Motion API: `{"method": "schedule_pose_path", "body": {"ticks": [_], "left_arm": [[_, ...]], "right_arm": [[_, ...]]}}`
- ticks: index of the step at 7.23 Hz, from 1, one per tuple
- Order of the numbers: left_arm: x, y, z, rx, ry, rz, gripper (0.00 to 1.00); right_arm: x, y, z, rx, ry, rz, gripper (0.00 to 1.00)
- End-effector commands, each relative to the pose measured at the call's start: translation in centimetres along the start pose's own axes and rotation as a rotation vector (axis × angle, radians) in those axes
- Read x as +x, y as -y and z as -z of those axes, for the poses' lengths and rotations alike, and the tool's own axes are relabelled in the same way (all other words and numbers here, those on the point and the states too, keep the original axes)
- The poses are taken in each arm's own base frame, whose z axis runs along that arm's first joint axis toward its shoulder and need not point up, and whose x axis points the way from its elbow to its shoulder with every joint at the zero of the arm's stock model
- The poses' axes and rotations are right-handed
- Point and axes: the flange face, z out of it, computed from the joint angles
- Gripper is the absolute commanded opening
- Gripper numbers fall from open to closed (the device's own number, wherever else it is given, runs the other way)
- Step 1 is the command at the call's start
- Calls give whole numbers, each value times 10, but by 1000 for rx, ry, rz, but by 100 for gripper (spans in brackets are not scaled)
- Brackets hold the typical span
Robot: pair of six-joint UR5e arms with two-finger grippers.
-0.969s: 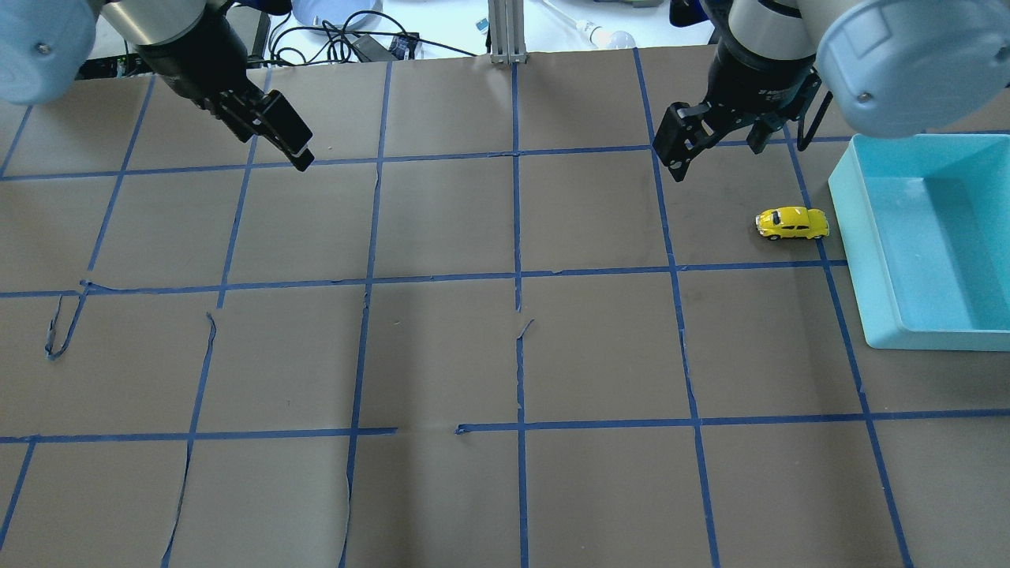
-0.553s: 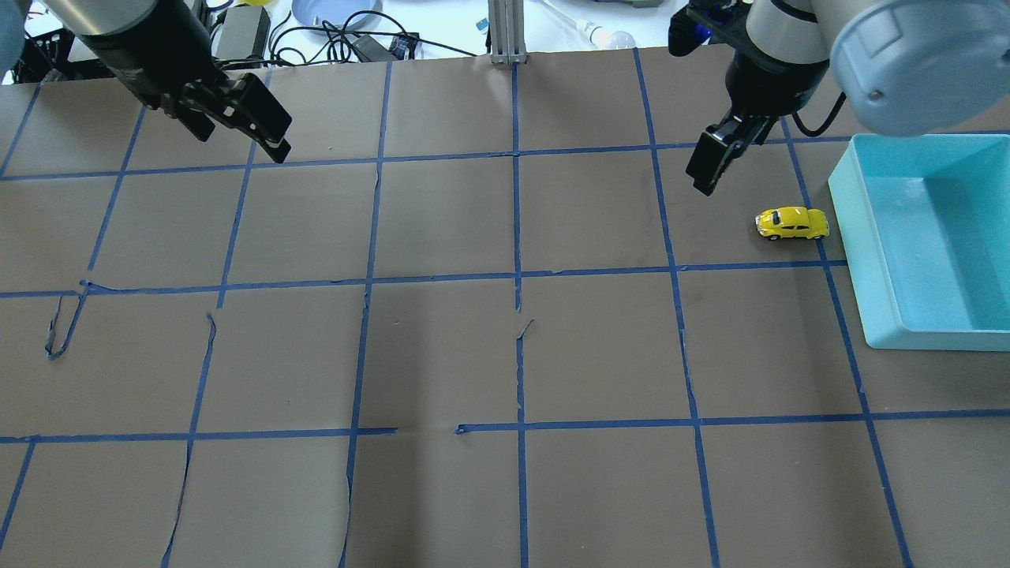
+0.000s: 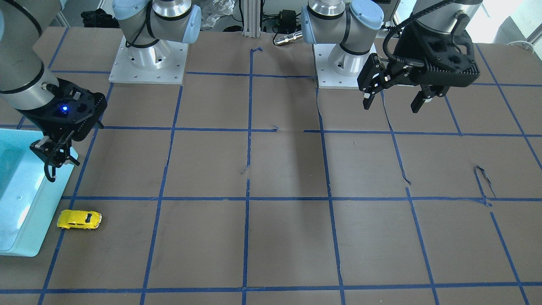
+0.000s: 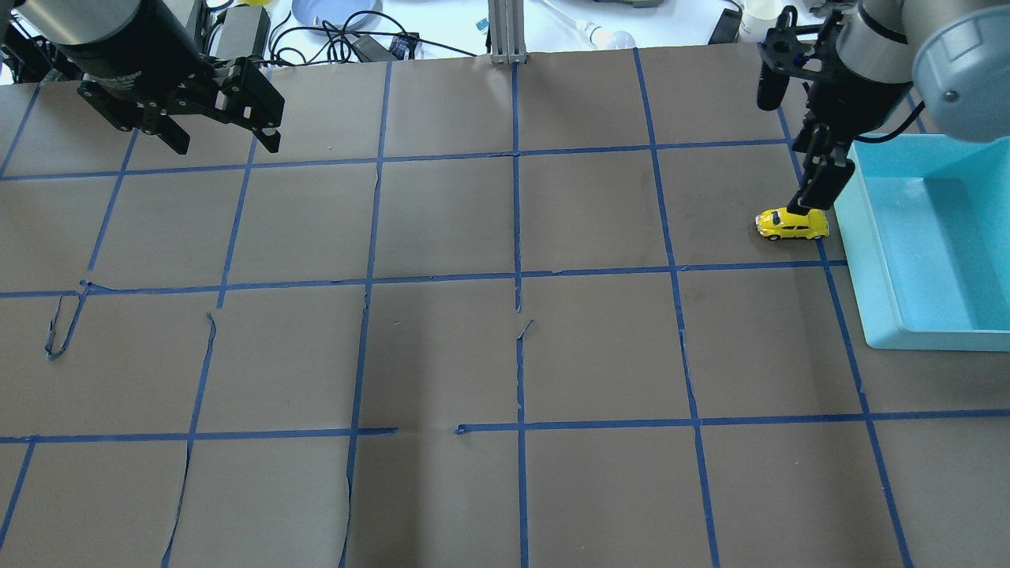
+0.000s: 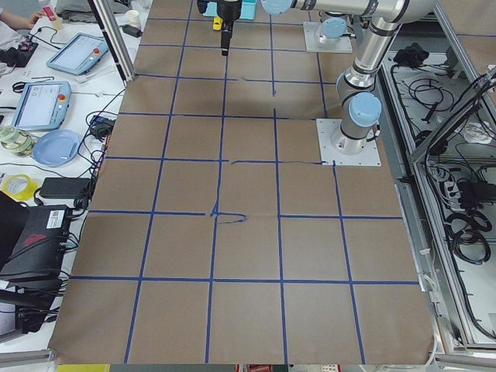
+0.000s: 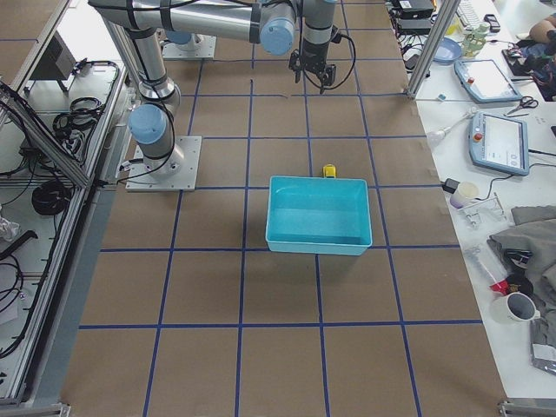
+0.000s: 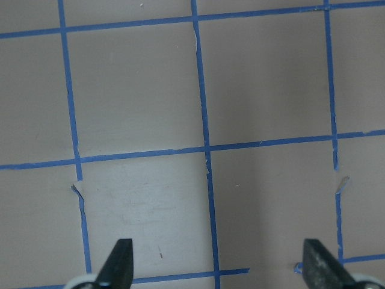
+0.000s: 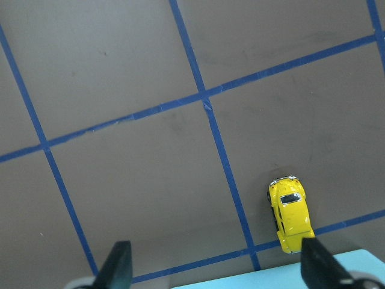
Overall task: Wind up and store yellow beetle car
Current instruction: 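Lower the right gripper onto the yellow car beside the blue bin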
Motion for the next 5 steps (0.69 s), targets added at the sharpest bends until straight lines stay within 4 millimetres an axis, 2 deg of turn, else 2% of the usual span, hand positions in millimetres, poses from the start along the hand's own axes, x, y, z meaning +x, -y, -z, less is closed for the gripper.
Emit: {"method": "schedule_pose_path", "body": {"ticks": [1, 2, 4, 5], "left_arm": [[-4, 13, -5, 30, 25, 55, 100], [1, 17, -8, 42, 20, 136, 100], [5, 0, -8, 31, 22, 120, 100], [5, -1, -13, 43, 23, 98, 100]], "right_arm": [[17, -39, -41, -1, -14, 193, 100], [29, -43, -74, -2, -22, 226, 100], [45, -60, -102, -1, -5, 243, 100], [59, -65, -117, -5, -29, 237, 100]]}}
